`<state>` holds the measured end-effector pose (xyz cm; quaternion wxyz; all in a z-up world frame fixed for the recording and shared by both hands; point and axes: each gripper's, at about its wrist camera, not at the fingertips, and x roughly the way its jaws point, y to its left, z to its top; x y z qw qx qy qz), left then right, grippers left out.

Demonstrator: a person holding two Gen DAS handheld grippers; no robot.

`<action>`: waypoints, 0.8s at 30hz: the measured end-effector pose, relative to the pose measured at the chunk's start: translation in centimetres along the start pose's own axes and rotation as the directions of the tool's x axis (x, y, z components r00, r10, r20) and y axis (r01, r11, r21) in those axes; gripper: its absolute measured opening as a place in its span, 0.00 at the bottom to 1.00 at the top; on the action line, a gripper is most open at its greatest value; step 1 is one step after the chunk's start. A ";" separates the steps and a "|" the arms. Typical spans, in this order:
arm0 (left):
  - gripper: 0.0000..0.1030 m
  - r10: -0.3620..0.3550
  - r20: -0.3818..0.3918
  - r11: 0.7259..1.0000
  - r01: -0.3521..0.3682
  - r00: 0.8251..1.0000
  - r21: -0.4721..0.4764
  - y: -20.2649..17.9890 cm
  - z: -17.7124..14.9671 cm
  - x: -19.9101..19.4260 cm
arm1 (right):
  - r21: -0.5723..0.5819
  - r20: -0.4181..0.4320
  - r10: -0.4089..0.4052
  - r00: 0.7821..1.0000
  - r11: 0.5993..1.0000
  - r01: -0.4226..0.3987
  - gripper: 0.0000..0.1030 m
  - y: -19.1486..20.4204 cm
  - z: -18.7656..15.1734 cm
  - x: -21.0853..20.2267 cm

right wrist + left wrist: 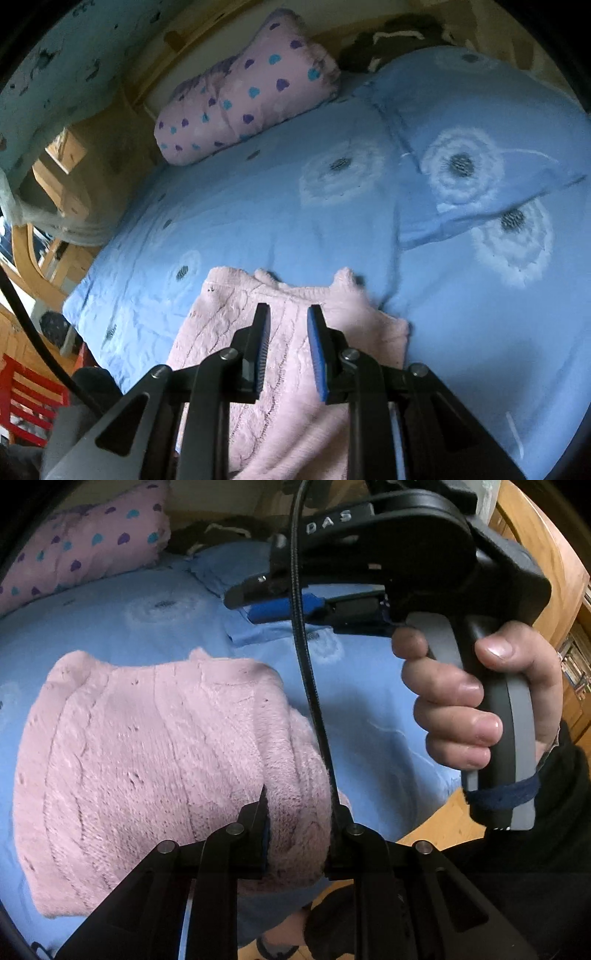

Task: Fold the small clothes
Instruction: 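Fold the held cardigan strip over onto itself and open both tools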

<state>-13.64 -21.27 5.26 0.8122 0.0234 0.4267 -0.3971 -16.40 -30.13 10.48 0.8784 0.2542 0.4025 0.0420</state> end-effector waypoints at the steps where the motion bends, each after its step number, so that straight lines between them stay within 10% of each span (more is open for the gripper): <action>1: 0.00 0.001 0.002 1.000 -0.001 1.000 0.002 0.0 0.0 0.1 | 0.004 -0.012 -0.019 1.000 1.000 0.019 0.21 -0.4 -0.3 0.1; 6: 0.00 0.009 0.019 1.000 -0.009 1.000 0.000 -0.5 -0.3 -0.2 | 0.039 -0.043 -0.102 0.994 0.994 0.104 0.21 -2.7 -1.2 0.7; 10: 0.02 0.002 0.035 1.000 -0.001 0.999 -0.005 -1.4 -0.6 -0.1 | 0.145 -0.079 -0.169 0.982 0.973 0.179 0.50 -5.5 -1.5 0.9; 16: 0.17 -0.307 0.082 0.952 0.307 0.948 0.012 -1.1 1.0 -1.8 | 0.293 -0.149 -0.030 0.988 0.953 0.073 0.58 -7.3 -3.0 2.0; 19: 0.17 -0.348 0.124 0.938 0.346 0.929 0.039 -0.5 1.6 -4.7 | 0.286 -0.215 -0.031 0.976 0.954 0.094 0.58 -6.5 -4.2 3.3; 24: 0.17 -0.250 0.172 0.968 0.248 0.953 0.036 2.6 1.3 -10.3 | 0.253 -0.211 -0.066 0.975 0.960 0.120 0.55 -5.0 -4.6 3.5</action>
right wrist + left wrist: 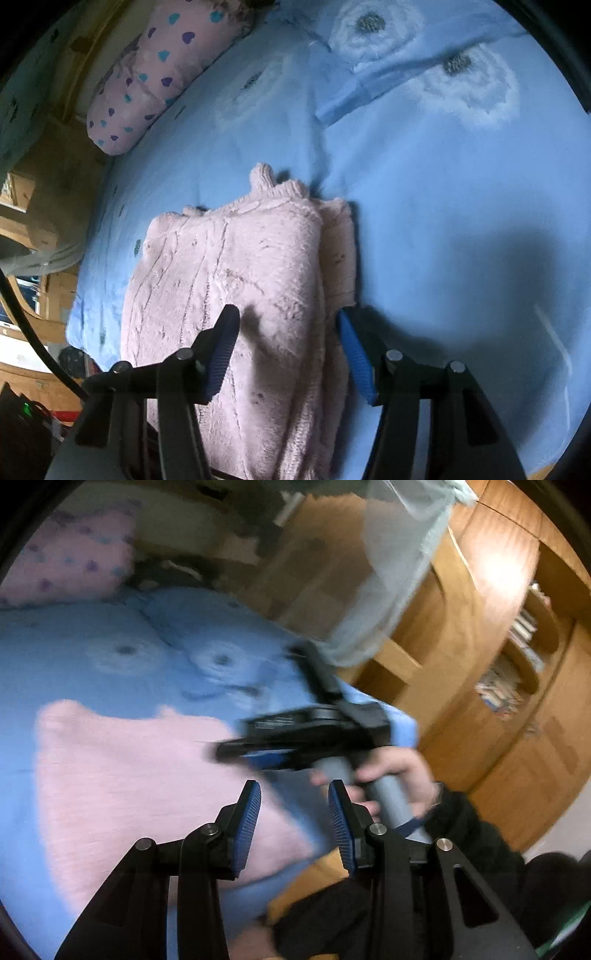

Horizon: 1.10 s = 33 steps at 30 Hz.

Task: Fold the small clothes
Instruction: 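Fold the held cardigan strip over onto itself and open both tools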

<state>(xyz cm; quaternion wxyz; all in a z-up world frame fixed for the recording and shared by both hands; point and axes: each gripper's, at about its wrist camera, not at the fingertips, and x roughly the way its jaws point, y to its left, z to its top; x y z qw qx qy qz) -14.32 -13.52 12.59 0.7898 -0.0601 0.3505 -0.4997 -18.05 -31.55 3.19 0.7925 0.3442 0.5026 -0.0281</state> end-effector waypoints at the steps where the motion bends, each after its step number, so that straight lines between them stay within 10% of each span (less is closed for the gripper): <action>1: 0.17 0.071 0.015 0.997 -0.071 0.997 -0.003 0.9 0.2 -1.3 | 0.000 0.007 -0.010 1.000 1.000 0.010 0.54 0.2 0.0 -0.2; 5: 0.23 0.323 0.045 0.946 -0.323 0.945 -0.018 4.4 -1.4 -5.5 | 0.000 0.050 -0.066 0.997 0.998 0.066 0.54 1.5 -1.0 -1.6; 9: 0.41 0.375 -0.030 0.924 -0.371 0.927 0.087 4.5 -4.2 -5.3 | -0.002 0.031 -0.094 0.995 0.996 0.095 0.53 2.5 -2.0 -0.3; 12: 0.41 0.394 -0.042 0.915 -0.388 0.918 0.106 4.5 -4.5 -3.4 | -0.022 0.066 -0.124 0.990 0.992 0.125 0.25 3.3 -2.0 0.5; 15: 0.06 0.509 -0.017 0.853 -0.501 0.861 0.144 4.6 -5.4 -2.1 | -0.030 0.115 -0.133 0.984 0.990 0.137 0.18 4.4 -1.7 -0.7; 17: 0.02 0.548 -0.018 0.826 -0.537 0.836 0.172 4.0 -5.4 -1.6 | -0.036 0.154 -0.116 0.981 0.992 0.123 0.18 5.1 -1.9 -2.2; 33: 0.18 0.452 0.011 0.876 -0.446 0.892 0.182 4.9 -6.5 -1.8 | 0.013 0.103 -0.206 0.973 0.979 0.206 0.21 3.3 -0.7 -0.4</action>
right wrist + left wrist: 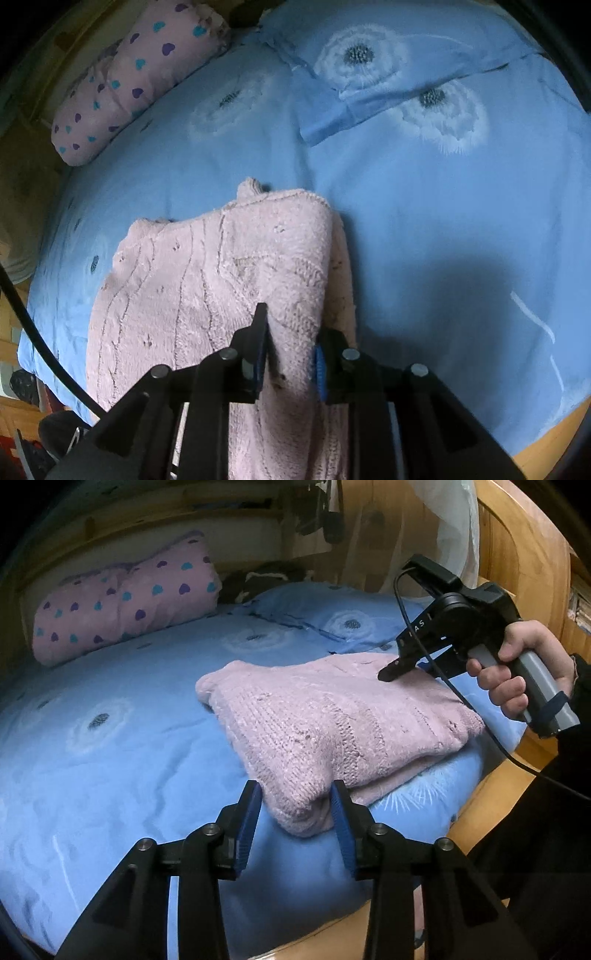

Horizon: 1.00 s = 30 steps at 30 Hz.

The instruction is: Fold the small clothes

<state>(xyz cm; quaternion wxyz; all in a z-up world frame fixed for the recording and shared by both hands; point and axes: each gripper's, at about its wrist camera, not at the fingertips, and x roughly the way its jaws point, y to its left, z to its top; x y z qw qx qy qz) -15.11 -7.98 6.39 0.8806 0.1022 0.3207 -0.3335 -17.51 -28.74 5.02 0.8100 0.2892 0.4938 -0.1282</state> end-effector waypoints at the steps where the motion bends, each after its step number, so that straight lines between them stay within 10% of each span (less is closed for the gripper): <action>1: 0.16 0.002 -0.014 1.000 -0.002 1.000 0.002 -0.1 0.0 0.4 | -0.002 0.006 0.001 1.000 1.000 -0.001 0.21 0.0 -0.1 -0.2; 8: 0.00 0.160 -0.085 0.986 -0.156 0.983 0.058 -1.8 0.4 0.0 | -0.025 0.072 0.070 0.995 0.997 -0.068 0.20 -0.1 -0.1 -2.0; 18: 0.00 0.165 -0.149 0.974 -0.138 0.975 0.178 -4.5 -1.2 1.3 | -0.029 0.050 0.023 0.999 0.999 -0.021 0.22 -0.4 1.1 -0.7; 23: 0.04 -0.148 -0.116 0.981 0.132 0.982 -0.140 0.6 0.1 -2.2 | 0.017 0.079 -0.076 0.994 0.997 0.074 0.41 -1.6 1.0 -1.7; 27: 0.04 -0.001 0.003 0.939 0.002 1.000 -0.344 6.1 2.4 -3.7 | -0.090 0.283 -0.152 0.947 0.979 0.184 0.43 1.6 0.9 -6.1; 30: 0.04 -0.096 -0.002 0.913 0.087 0.995 -0.399 7.3 4.3 -1.8 | -0.195 0.285 -0.009 0.959 0.978 0.067 0.44 5.8 1.3 -5.9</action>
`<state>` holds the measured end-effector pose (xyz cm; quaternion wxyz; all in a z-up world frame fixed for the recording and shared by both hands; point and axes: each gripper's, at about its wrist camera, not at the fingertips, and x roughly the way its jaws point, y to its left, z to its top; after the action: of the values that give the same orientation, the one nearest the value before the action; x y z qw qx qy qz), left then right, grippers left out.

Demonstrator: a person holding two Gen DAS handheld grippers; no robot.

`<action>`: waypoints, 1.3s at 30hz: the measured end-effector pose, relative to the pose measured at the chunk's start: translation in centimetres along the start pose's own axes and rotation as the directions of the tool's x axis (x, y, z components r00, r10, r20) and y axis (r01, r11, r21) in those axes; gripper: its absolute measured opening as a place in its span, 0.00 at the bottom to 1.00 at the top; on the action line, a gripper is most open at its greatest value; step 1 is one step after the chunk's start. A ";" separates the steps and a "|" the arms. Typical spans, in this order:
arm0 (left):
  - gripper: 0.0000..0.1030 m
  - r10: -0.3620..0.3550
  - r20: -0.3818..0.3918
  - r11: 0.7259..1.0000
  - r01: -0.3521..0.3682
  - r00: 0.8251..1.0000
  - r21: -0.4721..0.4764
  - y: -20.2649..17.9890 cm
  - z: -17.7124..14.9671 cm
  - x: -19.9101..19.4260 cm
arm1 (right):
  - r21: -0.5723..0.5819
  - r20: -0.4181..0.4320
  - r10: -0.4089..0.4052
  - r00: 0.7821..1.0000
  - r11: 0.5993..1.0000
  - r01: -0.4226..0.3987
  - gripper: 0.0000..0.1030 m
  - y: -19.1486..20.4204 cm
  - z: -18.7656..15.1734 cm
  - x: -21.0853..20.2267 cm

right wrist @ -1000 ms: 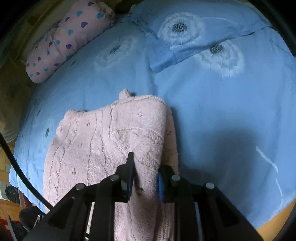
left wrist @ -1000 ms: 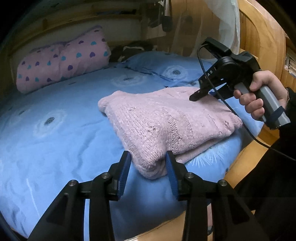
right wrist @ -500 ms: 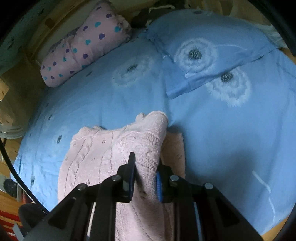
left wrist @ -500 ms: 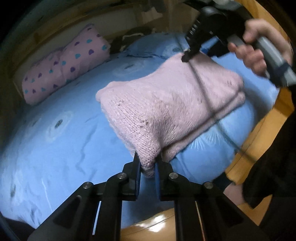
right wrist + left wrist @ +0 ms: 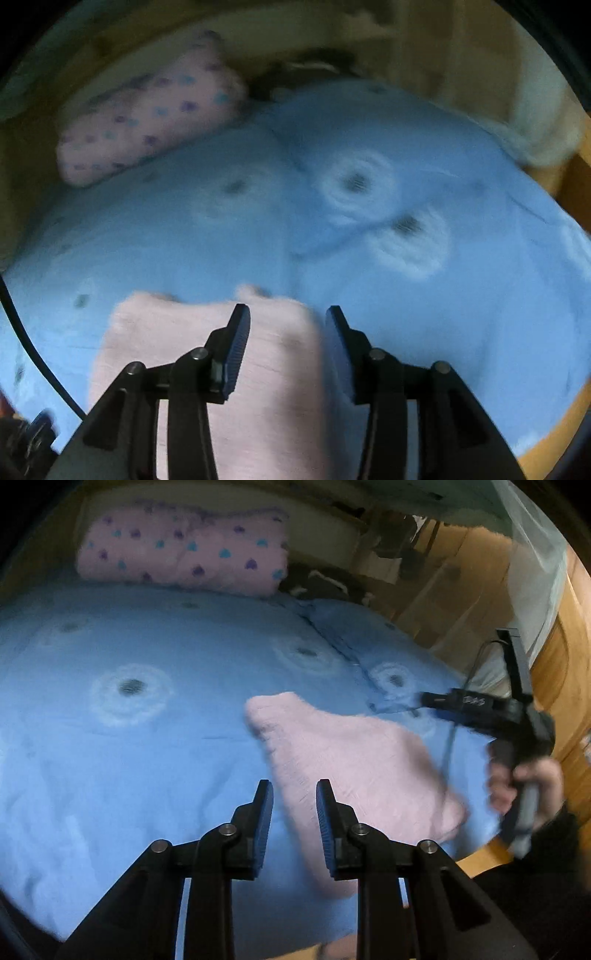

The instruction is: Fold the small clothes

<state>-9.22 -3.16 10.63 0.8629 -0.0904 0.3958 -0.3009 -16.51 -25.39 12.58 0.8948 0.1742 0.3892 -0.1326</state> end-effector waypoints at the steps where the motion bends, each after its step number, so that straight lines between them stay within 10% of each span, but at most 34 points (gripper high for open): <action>1: 0.03 -0.024 0.015 1.000 0.024 1.000 0.003 -0.2 0.3 0.4 | -0.018 -0.022 0.070 0.997 0.997 -0.070 0.44 1.6 0.3 0.7; 3: 0.02 -0.052 0.051 0.998 0.050 0.997 0.045 -0.7 0.4 1.6 | -0.045 -0.102 0.190 0.976 0.980 -0.196 0.44 4.6 0.5 2.4; 6: 0.00 -0.042 -0.124 0.998 0.047 0.991 0.041 -0.6 -1.3 6.1 | -0.095 -0.220 0.251 0.943 0.956 -0.276 0.44 8.8 0.5 4.9; 13: 0.00 0.016 -0.122 0.994 -0.003 0.992 0.105 -1.1 -2.9 7.1 | -0.153 -0.478 0.088 0.874 0.971 -0.182 0.41 13.9 -1.4 14.4; 20: 0.00 0.062 -0.104 0.989 -0.048 0.993 0.138 -1.7 -3.4 6.4 | -0.152 -0.353 0.044 0.935 0.983 -0.104 0.40 14.1 -1.1 14.4; 28: 0.44 0.061 -0.121 0.998 -0.062 0.991 -0.004 0.5 -3.3 6.3 | -0.148 -0.178 -0.047 0.983 0.989 0.021 0.62 8.6 -0.4 7.3; 31: 0.48 0.072 -0.112 0.997 -0.071 0.991 0.014 0.5 -3.5 6.3 | -0.172 -0.085 -0.122 0.989 0.979 0.106 0.83 5.0 -0.3 4.2; 39: 0.48 0.081 -0.097 0.996 -0.077 0.992 0.043 1.2 -3.0 6.9 | 0.016 -0.046 -0.130 0.990 0.991 0.131 0.88 -3.8 -2.4 0.3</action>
<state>-7.40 -6.03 3.74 0.8551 -0.0427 0.4353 -0.2784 -19.31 -27.85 10.04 0.8736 0.1597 0.4182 -0.1907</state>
